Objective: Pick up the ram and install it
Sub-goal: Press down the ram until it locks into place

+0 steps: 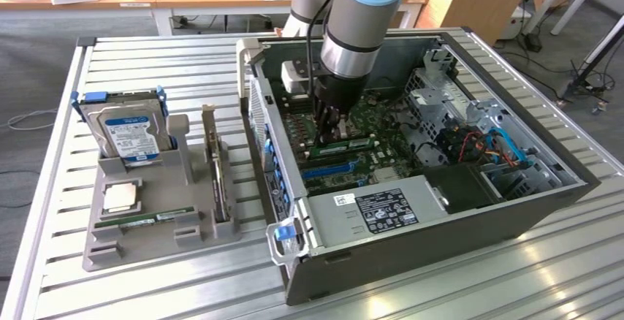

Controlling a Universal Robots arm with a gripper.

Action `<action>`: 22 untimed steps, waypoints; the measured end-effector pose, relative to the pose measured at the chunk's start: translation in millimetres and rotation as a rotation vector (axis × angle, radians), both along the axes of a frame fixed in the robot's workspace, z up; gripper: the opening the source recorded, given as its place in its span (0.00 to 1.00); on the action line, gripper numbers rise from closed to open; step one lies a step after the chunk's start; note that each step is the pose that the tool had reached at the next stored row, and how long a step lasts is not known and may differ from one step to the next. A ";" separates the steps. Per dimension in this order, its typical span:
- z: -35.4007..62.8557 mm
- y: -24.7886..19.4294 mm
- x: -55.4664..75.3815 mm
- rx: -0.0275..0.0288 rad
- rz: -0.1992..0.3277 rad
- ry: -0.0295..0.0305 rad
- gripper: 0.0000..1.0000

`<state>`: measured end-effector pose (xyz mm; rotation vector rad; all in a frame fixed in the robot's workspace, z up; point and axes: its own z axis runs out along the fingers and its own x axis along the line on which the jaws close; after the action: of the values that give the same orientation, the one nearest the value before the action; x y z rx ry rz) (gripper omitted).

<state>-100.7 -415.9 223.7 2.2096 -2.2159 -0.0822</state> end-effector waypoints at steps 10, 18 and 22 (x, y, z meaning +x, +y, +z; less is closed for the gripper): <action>-0.6 0.0 0.0 0.0001 0.000 -0.0001 0.11; 8.5 0.0 0.0 0.0001 0.000 -0.0001 0.11; 14.0 0.0 0.0 0.0001 0.000 -0.0001 0.11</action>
<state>-100.7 -415.8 237.7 2.2097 -2.2159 -0.0822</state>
